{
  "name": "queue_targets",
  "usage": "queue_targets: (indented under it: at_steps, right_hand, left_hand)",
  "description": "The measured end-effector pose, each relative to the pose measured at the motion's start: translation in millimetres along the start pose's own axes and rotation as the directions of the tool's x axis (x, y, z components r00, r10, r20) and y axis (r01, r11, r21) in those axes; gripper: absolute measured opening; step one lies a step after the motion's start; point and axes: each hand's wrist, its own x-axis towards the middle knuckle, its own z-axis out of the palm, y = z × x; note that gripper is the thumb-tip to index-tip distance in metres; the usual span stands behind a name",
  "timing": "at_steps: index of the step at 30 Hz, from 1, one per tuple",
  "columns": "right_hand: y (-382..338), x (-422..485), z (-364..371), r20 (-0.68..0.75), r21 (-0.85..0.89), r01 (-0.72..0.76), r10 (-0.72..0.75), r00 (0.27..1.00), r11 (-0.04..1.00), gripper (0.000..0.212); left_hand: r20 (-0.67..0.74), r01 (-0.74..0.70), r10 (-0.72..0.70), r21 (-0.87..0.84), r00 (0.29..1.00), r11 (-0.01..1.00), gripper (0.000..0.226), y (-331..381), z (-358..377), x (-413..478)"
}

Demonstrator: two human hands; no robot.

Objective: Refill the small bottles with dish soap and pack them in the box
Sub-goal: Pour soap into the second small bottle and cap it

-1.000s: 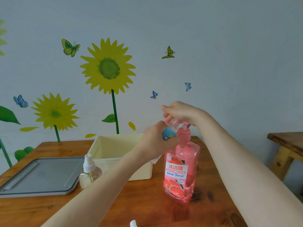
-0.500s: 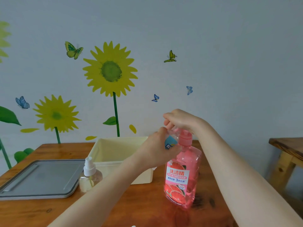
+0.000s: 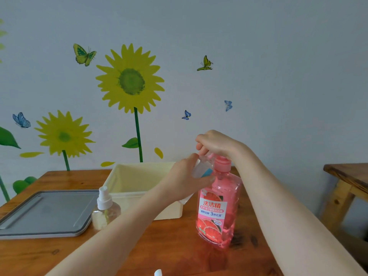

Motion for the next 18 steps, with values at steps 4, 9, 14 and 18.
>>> queue_targets:
  at_steps: [4, 9, 14, 18]
  right_hand:
    - [-12, -1, -10, 0.045, -0.042, -0.027, 0.029, 0.999, 0.999, 0.038]
    - [2, 8, 0, -0.002, -0.021, 0.004, -0.004, 1.0, 1.0, 0.037]
    - [-3, 3, 1, 0.031, 0.028, 0.004, -0.005, 1.0, 1.0, 0.035]
    - [-11, 0, -8, 0.04, 0.058, 0.0, -0.003, 0.999, 0.998, 0.026]
  left_hand:
    - [-0.033, -0.041, 0.041, 0.019, 0.999, 0.999, 0.04, 2, -9, 6]
    - [-0.01, -0.063, 0.063, -0.016, 0.998, 0.998, 0.039, -6, 4, 5]
    - [-0.001, -0.06, 0.06, -0.022, 0.998, 0.998, 0.035, -6, 2, 5]
    - [-0.049, -0.095, 0.096, 0.014, 0.994, 0.995, 0.039, -1, -6, 9]
